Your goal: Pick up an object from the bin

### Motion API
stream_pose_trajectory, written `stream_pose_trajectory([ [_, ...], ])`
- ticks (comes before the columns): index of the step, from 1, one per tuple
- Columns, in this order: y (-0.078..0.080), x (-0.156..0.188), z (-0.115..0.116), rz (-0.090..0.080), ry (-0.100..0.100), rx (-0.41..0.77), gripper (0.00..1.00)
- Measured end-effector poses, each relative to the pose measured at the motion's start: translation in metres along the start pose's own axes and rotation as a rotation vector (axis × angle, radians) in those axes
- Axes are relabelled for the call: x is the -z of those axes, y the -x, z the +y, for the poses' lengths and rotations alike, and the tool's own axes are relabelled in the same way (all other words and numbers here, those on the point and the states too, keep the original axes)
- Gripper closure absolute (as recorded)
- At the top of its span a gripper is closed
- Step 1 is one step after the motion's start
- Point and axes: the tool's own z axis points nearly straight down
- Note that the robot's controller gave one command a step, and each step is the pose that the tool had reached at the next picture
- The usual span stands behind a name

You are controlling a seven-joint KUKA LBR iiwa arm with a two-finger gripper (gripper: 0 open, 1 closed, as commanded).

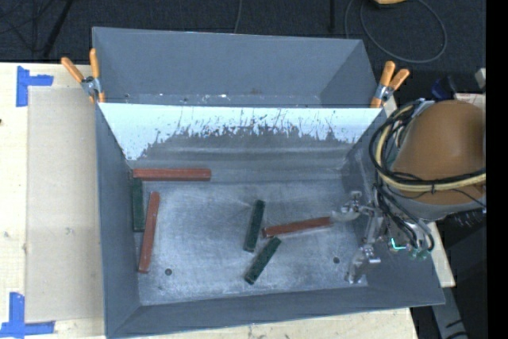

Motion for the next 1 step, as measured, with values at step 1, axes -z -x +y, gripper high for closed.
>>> stream_pose_trajectory([
  [1,0.0017,0.0033,0.0004,-0.008,-0.001,0.003,0.0],
])
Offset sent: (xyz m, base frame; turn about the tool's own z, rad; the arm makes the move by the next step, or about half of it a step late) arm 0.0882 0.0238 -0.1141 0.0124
